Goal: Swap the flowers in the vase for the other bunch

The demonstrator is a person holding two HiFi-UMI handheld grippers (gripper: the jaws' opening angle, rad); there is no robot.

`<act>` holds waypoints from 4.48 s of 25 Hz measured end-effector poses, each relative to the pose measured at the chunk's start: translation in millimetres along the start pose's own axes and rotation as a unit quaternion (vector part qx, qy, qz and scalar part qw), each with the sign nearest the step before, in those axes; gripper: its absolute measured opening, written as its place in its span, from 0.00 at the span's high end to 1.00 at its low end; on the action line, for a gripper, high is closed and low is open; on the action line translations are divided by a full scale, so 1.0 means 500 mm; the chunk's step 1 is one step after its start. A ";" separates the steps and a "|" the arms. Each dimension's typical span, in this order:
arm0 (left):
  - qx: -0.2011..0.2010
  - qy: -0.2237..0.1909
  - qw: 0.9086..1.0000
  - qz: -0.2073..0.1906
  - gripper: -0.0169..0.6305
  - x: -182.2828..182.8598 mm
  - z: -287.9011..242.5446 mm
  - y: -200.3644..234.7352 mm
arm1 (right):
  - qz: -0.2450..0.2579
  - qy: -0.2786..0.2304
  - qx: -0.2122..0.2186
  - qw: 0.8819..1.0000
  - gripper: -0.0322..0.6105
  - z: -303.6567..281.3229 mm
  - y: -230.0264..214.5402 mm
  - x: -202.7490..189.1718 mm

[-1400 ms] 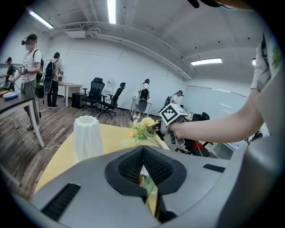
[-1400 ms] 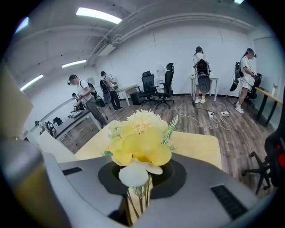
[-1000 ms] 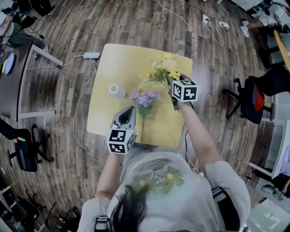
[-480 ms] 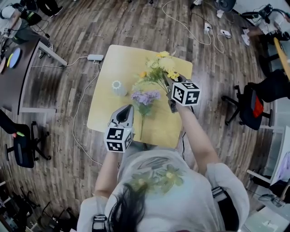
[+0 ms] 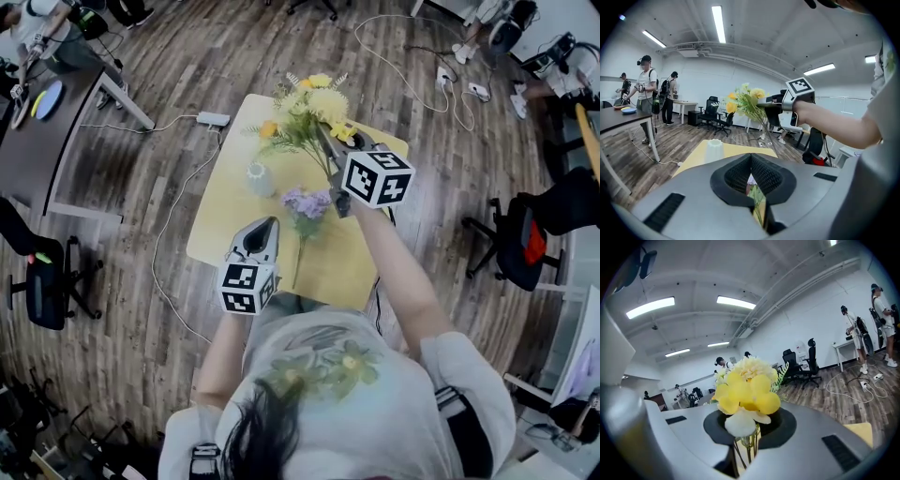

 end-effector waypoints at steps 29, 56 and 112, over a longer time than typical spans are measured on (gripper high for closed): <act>0.083 -0.010 0.996 0.042 0.95 -0.031 0.156 0.148 | 0.018 -0.099 0.197 0.975 0.83 -0.195 0.374 0.099; 0.090 0.004 0.994 0.056 0.95 -0.055 0.132 0.164 | 0.051 -0.068 0.191 0.978 0.83 -0.215 0.278 -0.126; 0.047 -0.010 0.999 0.022 0.95 -0.044 0.100 0.013 | 0.118 0.054 0.120 0.984 0.61 0.017 0.207 -0.190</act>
Point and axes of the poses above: the fingertips, and each gripper's own axes: z backward along the fingers, y to its left, x out of its top, the point moved 1 cm from there along z, backward along the fingers, and after that the axes turned 3 degrees about -x, right-handed, at the moved point
